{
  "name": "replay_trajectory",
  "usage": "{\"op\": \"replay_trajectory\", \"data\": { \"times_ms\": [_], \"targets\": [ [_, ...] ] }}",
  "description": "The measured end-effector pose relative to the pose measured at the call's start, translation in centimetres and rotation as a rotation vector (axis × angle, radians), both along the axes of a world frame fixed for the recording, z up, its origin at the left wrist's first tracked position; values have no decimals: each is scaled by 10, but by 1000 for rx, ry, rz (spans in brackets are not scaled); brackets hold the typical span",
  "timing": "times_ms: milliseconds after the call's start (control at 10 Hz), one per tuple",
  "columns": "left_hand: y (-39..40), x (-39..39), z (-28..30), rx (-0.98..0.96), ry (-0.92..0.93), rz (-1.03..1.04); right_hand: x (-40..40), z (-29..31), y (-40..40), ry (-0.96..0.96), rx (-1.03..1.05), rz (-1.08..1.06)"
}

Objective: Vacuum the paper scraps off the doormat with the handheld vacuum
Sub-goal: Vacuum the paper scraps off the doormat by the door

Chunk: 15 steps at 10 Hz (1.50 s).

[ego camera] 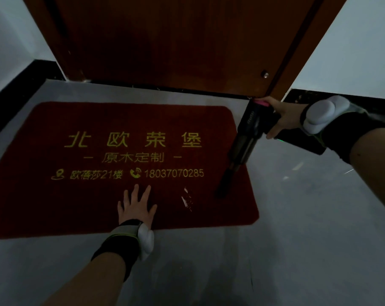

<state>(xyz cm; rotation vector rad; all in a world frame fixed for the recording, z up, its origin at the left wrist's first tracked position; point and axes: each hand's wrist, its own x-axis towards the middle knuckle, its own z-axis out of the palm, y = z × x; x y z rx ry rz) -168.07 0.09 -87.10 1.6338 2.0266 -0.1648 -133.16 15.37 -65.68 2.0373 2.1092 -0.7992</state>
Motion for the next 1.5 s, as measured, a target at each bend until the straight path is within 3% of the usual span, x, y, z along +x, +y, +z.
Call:
{"op": "replay_trajectory", "data": {
  "times_ms": [200, 400, 600, 800, 900, 1100, 1200, 1500],
  "targets": [
    [-10, 2, 1, 14, 16, -25, 24, -6, -8, 175, 112, -176],
    [-14, 1, -1, 11, 7, -18, 36, -14, -12, 237, 499, -461],
    [-12, 5, -1, -5, 10, -5, 31, -15, -10, 320, 422, -599],
    [-11, 7, -2, -6, 22, 5, 34, 8, -4, 94, 350, -481],
    [-10, 8, -1, -5, 21, 12, 29, 7, -7, 109, 377, -474],
    [-10, 7, -3, -9, 14, 5, 31, -10, -21, 290, 581, -549],
    [-9, 7, -3, -11, 5, 12, 28, -14, -26, 477, 594, -604],
    [-8, 5, -3, -18, 3, -3, -3, -50, -13, 545, 560, -617]
  ]
}}
